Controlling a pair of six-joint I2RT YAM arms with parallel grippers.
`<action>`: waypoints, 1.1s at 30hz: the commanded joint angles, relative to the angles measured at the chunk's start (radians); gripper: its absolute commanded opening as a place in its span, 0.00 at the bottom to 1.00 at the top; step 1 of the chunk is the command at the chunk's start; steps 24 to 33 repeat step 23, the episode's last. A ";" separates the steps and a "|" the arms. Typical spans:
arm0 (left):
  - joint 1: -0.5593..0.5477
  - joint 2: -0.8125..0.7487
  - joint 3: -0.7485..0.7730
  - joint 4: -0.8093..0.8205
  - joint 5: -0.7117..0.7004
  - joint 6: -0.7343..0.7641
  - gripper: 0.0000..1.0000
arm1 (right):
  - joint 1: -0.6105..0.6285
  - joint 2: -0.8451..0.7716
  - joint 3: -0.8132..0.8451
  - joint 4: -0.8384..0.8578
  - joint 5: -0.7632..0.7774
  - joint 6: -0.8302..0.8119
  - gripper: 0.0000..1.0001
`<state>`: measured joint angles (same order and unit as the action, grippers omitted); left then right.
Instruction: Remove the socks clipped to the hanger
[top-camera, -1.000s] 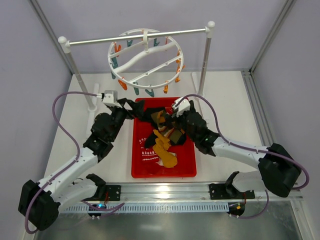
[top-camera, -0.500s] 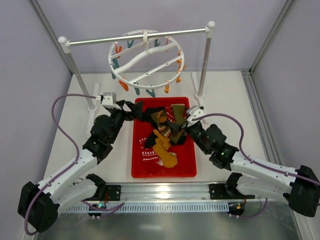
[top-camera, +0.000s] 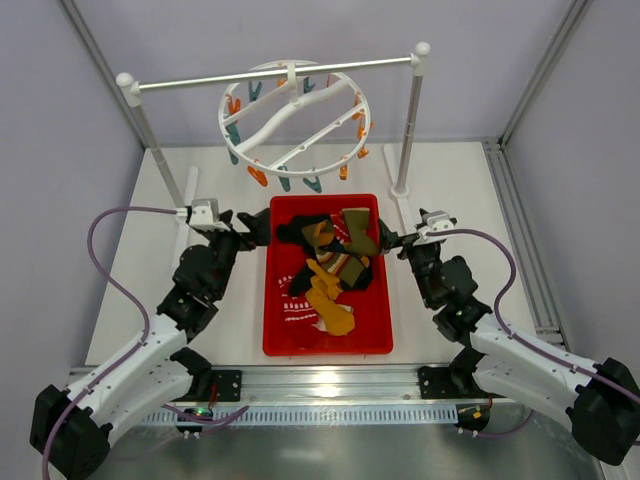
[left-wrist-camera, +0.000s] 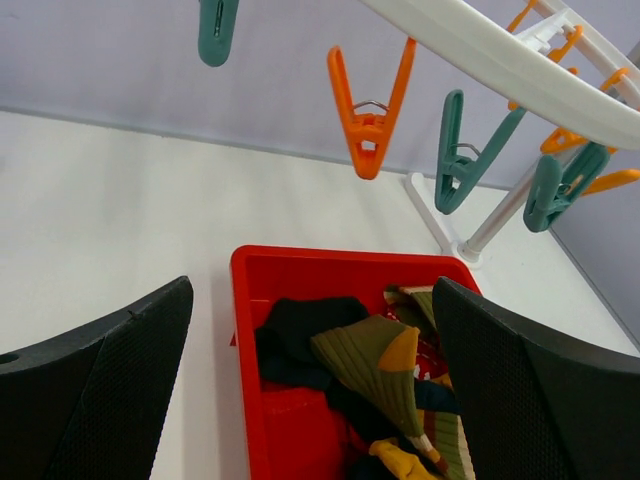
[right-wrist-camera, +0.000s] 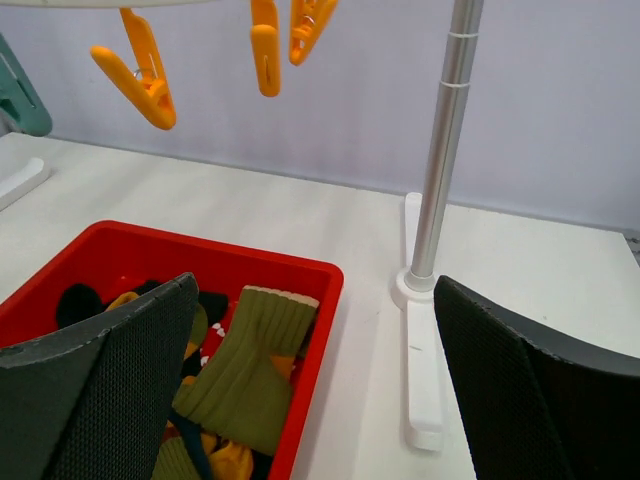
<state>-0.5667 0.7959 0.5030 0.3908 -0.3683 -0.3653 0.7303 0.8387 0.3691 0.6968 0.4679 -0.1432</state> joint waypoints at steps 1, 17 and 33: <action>0.004 0.000 0.005 0.002 -0.043 0.023 1.00 | -0.026 -0.006 -0.010 0.086 0.003 0.045 1.00; 0.004 0.019 0.009 0.000 -0.049 0.035 1.00 | -0.061 -0.027 -0.029 0.079 -0.015 0.067 1.00; 0.004 0.023 0.008 0.008 -0.077 0.035 1.00 | -0.063 -0.020 -0.024 0.079 -0.026 0.068 1.00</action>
